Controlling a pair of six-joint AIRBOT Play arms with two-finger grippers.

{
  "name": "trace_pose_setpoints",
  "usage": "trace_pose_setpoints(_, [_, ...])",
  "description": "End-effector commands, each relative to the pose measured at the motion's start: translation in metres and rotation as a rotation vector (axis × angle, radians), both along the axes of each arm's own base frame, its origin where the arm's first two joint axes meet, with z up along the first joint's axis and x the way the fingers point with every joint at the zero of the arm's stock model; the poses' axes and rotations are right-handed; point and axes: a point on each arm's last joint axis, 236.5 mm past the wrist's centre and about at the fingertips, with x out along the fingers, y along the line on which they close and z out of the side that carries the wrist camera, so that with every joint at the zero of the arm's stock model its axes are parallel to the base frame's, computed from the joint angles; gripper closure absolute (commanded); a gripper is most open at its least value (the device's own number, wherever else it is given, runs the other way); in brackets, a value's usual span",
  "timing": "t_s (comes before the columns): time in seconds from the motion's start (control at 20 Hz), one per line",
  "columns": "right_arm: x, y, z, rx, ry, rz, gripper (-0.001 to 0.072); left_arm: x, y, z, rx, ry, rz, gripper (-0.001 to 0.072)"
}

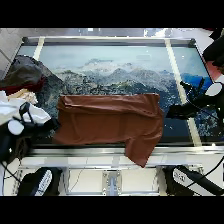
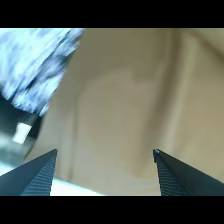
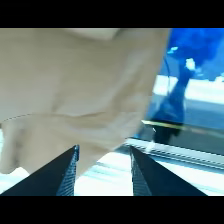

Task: Fold the shirts.

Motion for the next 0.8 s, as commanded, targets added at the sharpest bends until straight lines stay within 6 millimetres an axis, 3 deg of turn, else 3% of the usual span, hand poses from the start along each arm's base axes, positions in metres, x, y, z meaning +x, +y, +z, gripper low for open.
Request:
trace_pose_setpoints(0.0, [0.002, 0.015, 0.017, 0.059, -0.087, -0.022, 0.034, -0.036, 0.007, -0.024, -0.064, 0.0, 0.25, 0.0001])
trace_pose_setpoints(0.1, [0.004, 0.017, 0.019, 0.066, -0.101, -0.02, 0.034, -0.046, 0.006, -0.033, -0.093, 0.042, 0.286, 0.0001])
trace_pose_setpoints(0.45, [0.004, 0.017, 0.02, 0.067, -0.102, -0.019, 0.034, -0.037, -0.001, -0.057, -0.195, 0.134, 0.36, 0.0006])
trace_pose_setpoints(0.55, [0.004, 0.018, 0.02, 0.074, -0.103, -0.019, 0.034, -0.026, 0.003, -0.062, -0.203, 0.115, 0.389, 0.0166])
trace_pose_setpoints(0.65, [0.004, 0.022, 0.022, 0.09, -0.101, -0.018, 0.034, -0.022, 0.002, -0.066, -0.207, 0.111, 0.37, 0.0242])
trace_pose_setpoints(0.7, [0.002, 0.023, 0.022, 0.096, -0.094, -0.015, 0.034, -0.022, 0.001, -0.068, -0.21, 0.115, 0.353, 0.0331])
trace_pose_setpoints(0.75, [0.0, 0.024, 0.022, 0.1, -0.084, -0.01, 0.034, -0.022, 0.0, -0.067, -0.208, 0.113, 0.343, 0.055])
